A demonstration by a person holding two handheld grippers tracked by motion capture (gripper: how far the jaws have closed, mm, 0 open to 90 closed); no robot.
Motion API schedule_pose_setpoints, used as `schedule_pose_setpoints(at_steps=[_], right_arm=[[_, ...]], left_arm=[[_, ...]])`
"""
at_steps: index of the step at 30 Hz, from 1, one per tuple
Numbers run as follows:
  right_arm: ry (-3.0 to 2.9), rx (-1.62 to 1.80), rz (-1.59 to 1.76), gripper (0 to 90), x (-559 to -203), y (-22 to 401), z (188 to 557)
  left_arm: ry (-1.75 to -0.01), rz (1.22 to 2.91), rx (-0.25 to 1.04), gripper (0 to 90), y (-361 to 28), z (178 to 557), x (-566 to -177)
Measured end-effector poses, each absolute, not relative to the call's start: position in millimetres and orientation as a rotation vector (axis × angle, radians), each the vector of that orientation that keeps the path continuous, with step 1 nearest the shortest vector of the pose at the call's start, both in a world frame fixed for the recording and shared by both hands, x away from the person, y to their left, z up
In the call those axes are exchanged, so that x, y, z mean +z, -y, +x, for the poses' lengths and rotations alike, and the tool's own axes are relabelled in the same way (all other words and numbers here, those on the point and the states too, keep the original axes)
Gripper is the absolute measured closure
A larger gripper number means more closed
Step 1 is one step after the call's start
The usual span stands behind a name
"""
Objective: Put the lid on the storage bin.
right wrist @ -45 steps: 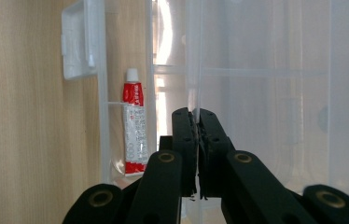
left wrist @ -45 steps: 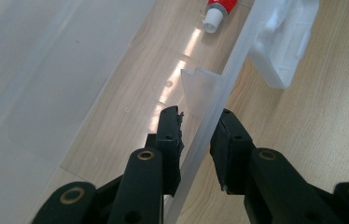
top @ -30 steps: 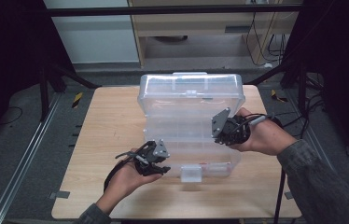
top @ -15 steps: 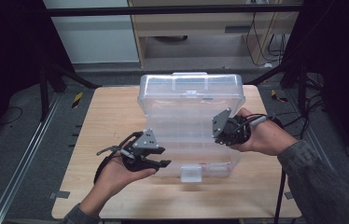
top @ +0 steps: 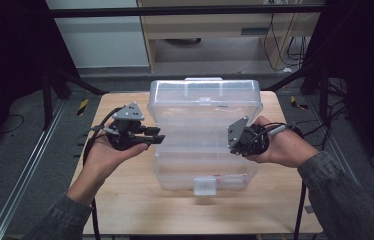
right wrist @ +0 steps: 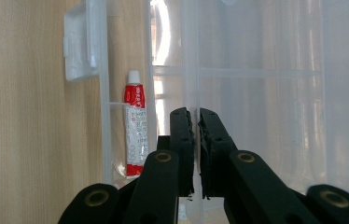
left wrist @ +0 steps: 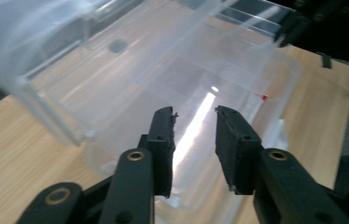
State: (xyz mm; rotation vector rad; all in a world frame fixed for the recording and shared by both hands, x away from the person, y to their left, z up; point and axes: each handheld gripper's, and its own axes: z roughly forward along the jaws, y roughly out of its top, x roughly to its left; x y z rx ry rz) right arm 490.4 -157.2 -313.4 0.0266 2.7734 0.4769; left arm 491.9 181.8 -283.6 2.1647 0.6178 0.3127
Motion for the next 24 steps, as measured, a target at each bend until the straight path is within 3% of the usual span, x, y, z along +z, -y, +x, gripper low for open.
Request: schedule_pose_setpoints(at_steps=[8, 24], right_arm=[[-2.766, 0.47, 0.024, 85.0, -314.5, 155.9, 489.3], [-2.776, 0.477, 0.03, 83.6, -317.7, 158.4, 487.1]], left_arm=[[-0.698, 2.161, 0.295, 83.6, -190.7, 517.8, -280.6], [-0.773, 2.118, 0.281, 89.0, -194.4, 532.0, -282.0]])
